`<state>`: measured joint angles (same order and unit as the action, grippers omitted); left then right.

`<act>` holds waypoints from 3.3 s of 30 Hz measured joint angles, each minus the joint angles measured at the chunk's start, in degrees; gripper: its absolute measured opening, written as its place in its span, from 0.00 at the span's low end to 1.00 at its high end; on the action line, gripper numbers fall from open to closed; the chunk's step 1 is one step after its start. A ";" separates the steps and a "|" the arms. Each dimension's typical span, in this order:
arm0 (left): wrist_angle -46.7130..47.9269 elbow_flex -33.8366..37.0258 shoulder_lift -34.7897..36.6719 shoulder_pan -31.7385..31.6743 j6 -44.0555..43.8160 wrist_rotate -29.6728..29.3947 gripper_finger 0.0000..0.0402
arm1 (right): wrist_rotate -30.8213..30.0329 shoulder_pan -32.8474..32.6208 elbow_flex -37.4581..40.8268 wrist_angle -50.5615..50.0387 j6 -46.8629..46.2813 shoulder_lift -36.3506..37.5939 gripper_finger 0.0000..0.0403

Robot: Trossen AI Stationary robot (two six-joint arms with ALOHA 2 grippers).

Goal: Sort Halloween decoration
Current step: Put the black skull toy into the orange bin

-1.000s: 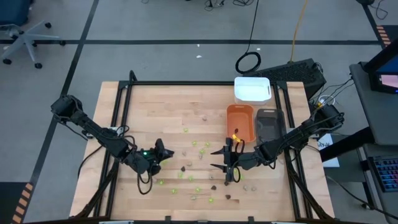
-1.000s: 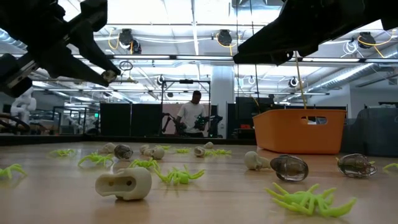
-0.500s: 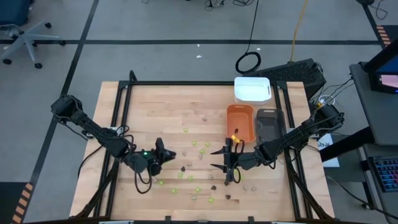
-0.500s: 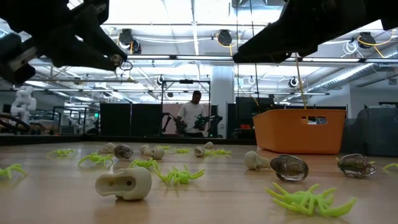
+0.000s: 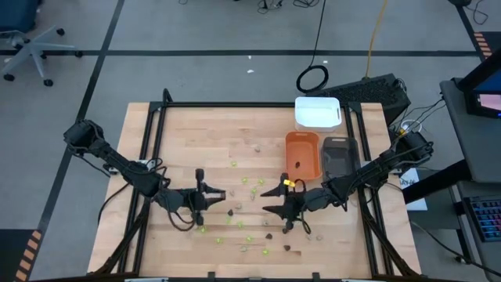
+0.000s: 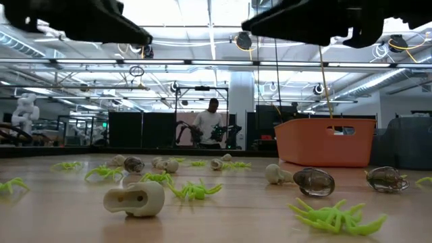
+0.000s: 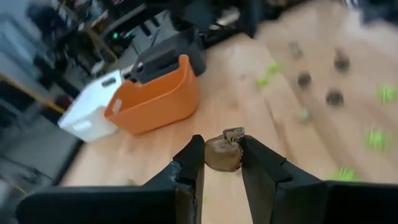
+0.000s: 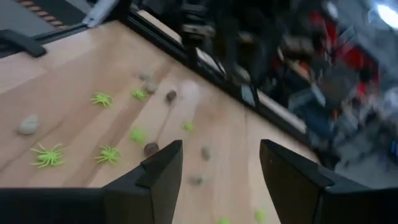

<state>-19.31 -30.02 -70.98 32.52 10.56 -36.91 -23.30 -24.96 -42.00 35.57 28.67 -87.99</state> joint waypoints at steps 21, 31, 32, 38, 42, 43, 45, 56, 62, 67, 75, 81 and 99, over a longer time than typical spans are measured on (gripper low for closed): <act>-1.22 -0.01 -0.28 -16.79 -17.27 26.74 0.19 | 16.05 10.32 -6.08 -1.96 21.68 -2.03 0.49; 1.15 -0.02 -0.28 -19.46 -22.70 32.31 0.19 | 15.77 13.09 -16.57 -5.71 33.12 -13.64 0.49; 1.59 -0.02 -0.29 -19.39 -23.46 32.41 0.19 | 15.89 13.33 -17.31 -6.05 33.74 -14.32 0.49; 2.88 0.00 -0.31 -19.44 -25.30 32.40 0.19 | 16.60 14.18 -21.31 -7.53 36.93 -18.18 0.49; 2.88 0.00 -0.31 -19.44 -25.30 32.40 0.19 | 19.08 14.59 -22.57 -7.00 38.45 -19.91 0.49; 2.90 0.00 -0.31 -19.44 -25.30 32.39 0.19 | 18.98 14.61 -22.79 -6.98 38.67 -20.32 0.49; 3.53 0.04 -0.33 -19.44 -25.32 32.37 0.19 | 19.02 14.83 -23.38 -7.01 38.66 -21.00 0.48; 3.89 0.07 -0.32 -19.42 -25.34 32.25 0.19 | 19.07 15.46 -24.09 -7.63 39.64 -21.33 0.33; 4.33 0.07 -0.33 -19.37 -25.32 32.18 0.19 | 18.78 15.52 -24.09 -8.12 39.05 -21.34 0.36; 4.57 0.04 -0.31 -19.37 -25.28 32.24 0.19 | 18.69 15.93 -24.09 -8.17 38.10 -21.44 0.39; 4.24 0.04 -0.31 -19.37 -25.26 32.51 0.19 | 24.15 16.78 -24.09 -7.12 38.03 -21.40 0.37; 2.99 0.04 -0.31 -19.37 -25.23 32.75 0.19 | 25.01 17.38 -24.06 -7.12 38.00 -21.35 0.28; 1.59 0.07 -0.31 -19.36 -26.77 34.21 0.25 | 26.57 17.49 -24.03 -7.70 33.49 -21.27 0.09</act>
<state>-17.72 -29.95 -71.29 13.15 -16.21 -2.70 3.28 -7.47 -66.03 27.86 62.16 -109.25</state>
